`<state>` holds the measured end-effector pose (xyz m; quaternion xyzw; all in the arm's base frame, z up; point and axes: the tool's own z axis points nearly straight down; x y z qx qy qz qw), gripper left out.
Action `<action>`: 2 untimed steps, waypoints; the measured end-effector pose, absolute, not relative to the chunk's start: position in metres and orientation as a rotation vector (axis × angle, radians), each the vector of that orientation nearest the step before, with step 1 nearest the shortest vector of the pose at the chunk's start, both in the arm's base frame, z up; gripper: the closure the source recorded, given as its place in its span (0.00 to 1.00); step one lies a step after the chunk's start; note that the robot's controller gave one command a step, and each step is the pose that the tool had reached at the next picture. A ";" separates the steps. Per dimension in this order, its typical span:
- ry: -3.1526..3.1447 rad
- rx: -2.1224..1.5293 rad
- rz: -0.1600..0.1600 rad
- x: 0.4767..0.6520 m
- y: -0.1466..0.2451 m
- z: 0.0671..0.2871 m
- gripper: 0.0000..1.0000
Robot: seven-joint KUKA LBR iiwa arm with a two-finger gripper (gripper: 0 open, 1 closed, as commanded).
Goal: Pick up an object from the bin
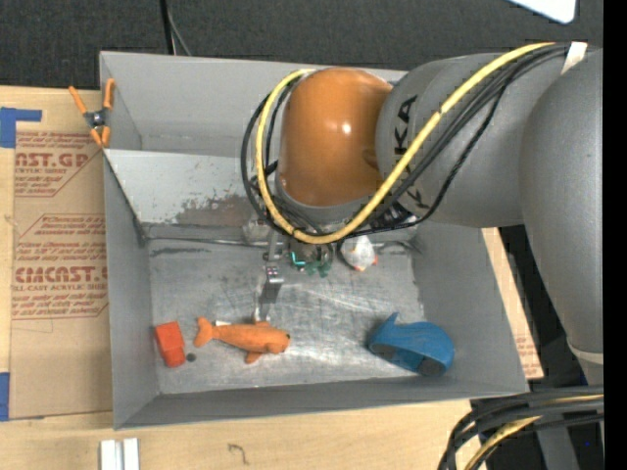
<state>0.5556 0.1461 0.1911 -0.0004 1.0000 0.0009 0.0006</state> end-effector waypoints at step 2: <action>3.140 -0.096 -0.001 0.566 0.174 0.162 0.00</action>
Offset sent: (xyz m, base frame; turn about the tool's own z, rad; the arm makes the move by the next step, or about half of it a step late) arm 0.0180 0.0450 -0.0339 -0.0780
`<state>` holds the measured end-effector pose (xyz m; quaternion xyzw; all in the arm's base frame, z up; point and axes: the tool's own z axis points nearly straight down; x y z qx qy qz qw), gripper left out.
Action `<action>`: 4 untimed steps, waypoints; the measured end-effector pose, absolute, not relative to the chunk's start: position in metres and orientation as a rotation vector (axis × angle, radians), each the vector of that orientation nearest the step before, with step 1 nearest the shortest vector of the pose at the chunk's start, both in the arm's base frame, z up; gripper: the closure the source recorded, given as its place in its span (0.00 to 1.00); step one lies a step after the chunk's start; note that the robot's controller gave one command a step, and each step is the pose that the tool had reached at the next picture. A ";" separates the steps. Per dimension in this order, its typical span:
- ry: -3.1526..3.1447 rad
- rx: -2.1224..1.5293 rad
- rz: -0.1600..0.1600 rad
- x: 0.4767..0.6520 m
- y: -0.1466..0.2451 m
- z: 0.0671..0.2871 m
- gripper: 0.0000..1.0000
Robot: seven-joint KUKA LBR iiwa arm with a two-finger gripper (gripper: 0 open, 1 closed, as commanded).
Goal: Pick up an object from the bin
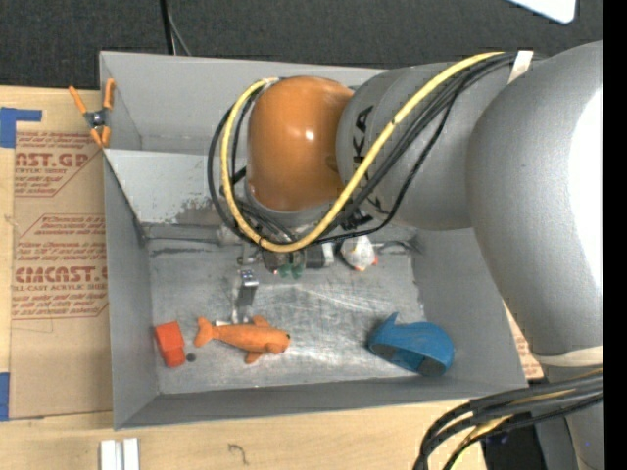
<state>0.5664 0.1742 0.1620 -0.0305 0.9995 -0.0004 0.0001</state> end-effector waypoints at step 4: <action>3.129 -0.265 0.002 0.500 0.104 0.192 1.00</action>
Offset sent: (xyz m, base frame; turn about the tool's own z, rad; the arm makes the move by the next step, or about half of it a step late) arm 0.0000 0.0000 0.0000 0.0000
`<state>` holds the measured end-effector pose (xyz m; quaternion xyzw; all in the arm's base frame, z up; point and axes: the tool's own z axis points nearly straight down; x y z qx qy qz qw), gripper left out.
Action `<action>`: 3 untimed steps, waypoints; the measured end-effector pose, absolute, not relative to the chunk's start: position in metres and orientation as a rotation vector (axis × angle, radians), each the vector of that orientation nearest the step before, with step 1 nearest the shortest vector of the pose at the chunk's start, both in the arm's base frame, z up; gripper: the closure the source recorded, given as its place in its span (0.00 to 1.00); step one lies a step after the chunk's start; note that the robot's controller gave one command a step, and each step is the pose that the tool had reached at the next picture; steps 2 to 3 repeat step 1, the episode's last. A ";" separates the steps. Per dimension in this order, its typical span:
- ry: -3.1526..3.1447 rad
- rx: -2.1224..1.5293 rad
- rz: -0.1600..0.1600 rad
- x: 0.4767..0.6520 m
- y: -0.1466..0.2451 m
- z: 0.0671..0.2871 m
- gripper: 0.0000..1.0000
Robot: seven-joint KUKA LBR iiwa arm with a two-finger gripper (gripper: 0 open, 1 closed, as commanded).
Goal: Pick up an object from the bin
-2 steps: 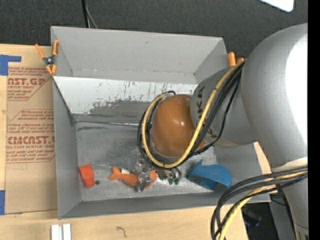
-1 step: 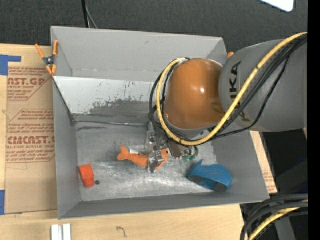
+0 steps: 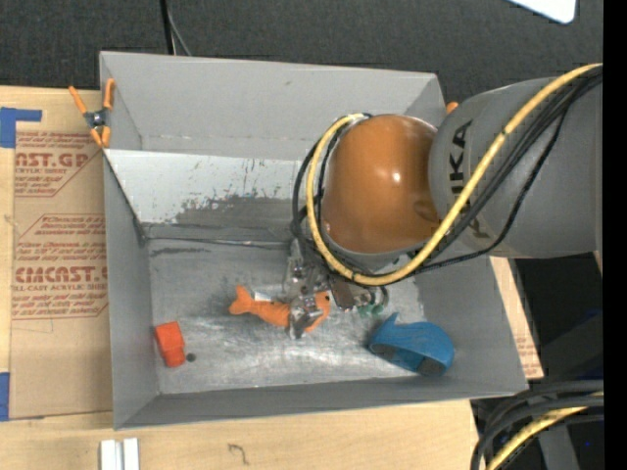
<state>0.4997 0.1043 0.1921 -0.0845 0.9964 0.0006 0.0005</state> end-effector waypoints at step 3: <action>3.115 -0.427 0.000 0.504 0.106 0.221 1.00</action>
Offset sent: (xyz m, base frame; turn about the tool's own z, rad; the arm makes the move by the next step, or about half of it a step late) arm 0.0716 0.0942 0.0578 -0.2190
